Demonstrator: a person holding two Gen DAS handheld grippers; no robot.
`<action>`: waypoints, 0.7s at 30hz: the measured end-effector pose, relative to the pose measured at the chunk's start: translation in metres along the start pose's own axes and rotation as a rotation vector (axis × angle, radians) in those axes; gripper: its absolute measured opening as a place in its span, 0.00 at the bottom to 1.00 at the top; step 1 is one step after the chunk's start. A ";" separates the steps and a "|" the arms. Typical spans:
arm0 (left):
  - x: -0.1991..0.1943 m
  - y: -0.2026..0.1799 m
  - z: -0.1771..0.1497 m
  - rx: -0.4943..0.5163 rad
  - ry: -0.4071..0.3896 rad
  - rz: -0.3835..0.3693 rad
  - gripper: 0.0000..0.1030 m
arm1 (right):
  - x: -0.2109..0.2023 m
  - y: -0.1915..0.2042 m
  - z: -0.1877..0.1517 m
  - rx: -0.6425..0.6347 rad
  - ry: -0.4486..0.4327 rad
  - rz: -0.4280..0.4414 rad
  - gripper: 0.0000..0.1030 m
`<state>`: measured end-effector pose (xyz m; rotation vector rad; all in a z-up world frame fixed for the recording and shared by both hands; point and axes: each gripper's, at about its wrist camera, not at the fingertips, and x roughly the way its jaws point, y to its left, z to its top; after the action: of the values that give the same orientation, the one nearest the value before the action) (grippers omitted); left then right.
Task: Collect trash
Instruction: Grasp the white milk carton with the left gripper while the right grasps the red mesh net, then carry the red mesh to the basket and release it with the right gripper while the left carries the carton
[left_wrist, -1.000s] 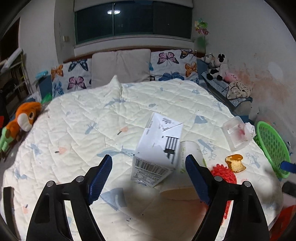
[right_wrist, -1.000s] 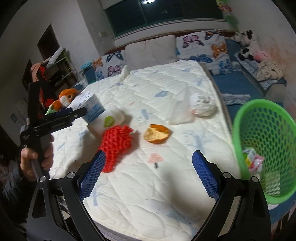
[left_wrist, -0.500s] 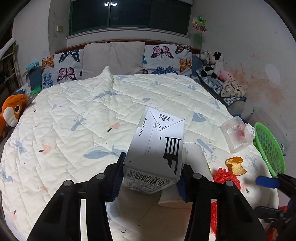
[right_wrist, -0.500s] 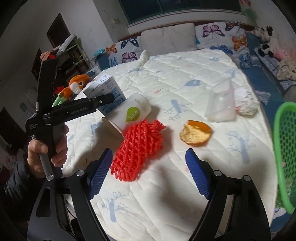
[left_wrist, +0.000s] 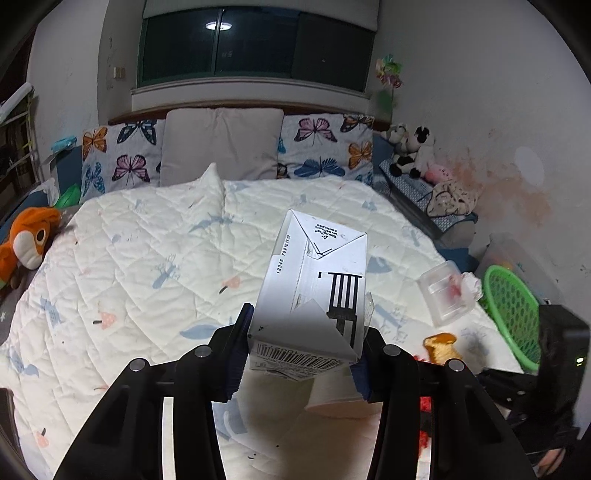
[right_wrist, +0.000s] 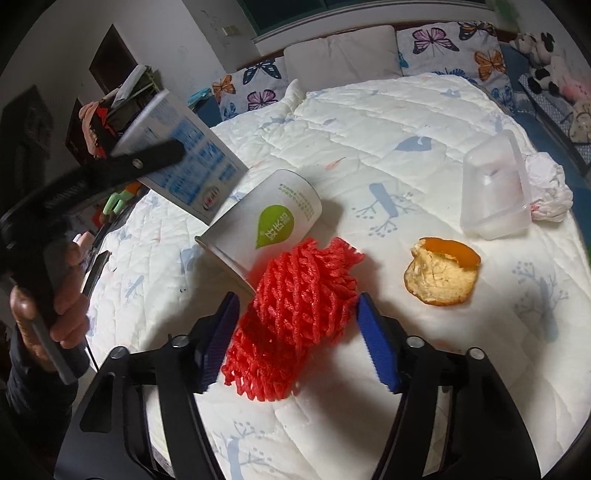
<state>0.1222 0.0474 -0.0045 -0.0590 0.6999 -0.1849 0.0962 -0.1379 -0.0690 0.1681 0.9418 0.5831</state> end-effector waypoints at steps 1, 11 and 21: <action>-0.002 0.000 0.001 0.003 -0.004 -0.005 0.44 | 0.000 0.000 0.000 0.001 -0.001 0.000 0.55; -0.014 -0.020 0.011 0.012 -0.015 -0.100 0.44 | -0.024 -0.004 -0.008 -0.004 -0.042 -0.012 0.47; -0.006 -0.062 0.020 0.050 0.005 -0.189 0.44 | -0.075 -0.030 -0.017 0.034 -0.124 -0.057 0.47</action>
<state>0.1207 -0.0125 0.0218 -0.0773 0.6947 -0.3837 0.0609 -0.2050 -0.0374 0.2051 0.8335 0.4987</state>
